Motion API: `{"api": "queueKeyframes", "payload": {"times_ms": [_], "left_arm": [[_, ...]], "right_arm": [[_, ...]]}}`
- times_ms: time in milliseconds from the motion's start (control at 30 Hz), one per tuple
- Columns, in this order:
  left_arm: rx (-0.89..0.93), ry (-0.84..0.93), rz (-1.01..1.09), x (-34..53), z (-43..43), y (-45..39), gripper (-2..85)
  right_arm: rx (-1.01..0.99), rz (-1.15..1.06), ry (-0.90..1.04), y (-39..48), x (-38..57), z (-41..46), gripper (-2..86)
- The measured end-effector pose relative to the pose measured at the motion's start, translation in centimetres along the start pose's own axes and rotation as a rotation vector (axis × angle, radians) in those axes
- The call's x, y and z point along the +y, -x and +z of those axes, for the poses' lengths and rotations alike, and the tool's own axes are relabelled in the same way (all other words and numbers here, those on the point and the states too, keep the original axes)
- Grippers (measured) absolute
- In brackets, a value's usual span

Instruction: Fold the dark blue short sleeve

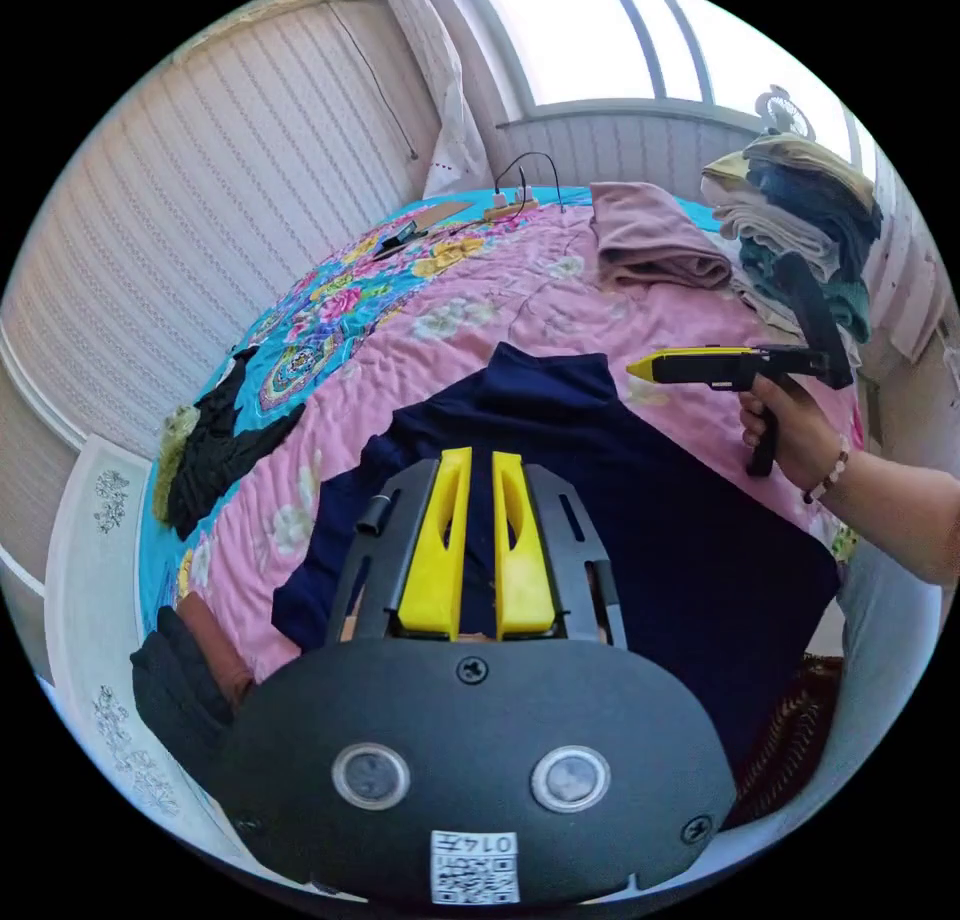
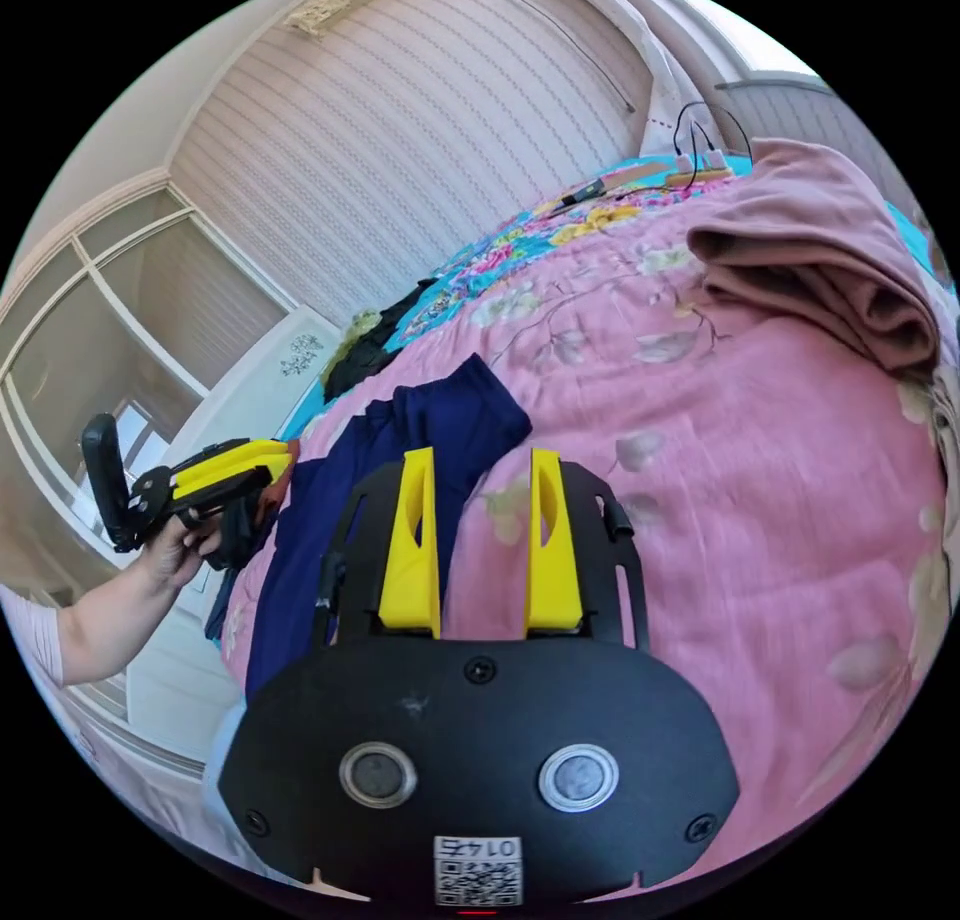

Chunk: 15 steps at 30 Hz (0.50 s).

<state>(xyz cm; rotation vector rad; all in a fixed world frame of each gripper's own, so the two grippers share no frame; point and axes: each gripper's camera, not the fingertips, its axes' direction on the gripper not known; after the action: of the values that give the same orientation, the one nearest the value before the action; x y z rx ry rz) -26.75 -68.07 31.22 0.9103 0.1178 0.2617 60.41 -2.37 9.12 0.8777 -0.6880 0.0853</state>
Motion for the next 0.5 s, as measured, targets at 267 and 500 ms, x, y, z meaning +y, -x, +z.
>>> {"api": "queueKeyframes", "payload": {"times_ms": [267,500], "left_arm": [[0.213,0.021,-0.035,-15.6,17.2,3.7,7.1],[0.423,0.130,-0.107,-25.1,28.7,8.5,0.7]], "right_arm": [[-0.094,0.102,0.067,-2.8,-4.4,4.0,2.3],[-0.121,0.058,0.018,-1.9,-6.2,4.0,1.0]]}}
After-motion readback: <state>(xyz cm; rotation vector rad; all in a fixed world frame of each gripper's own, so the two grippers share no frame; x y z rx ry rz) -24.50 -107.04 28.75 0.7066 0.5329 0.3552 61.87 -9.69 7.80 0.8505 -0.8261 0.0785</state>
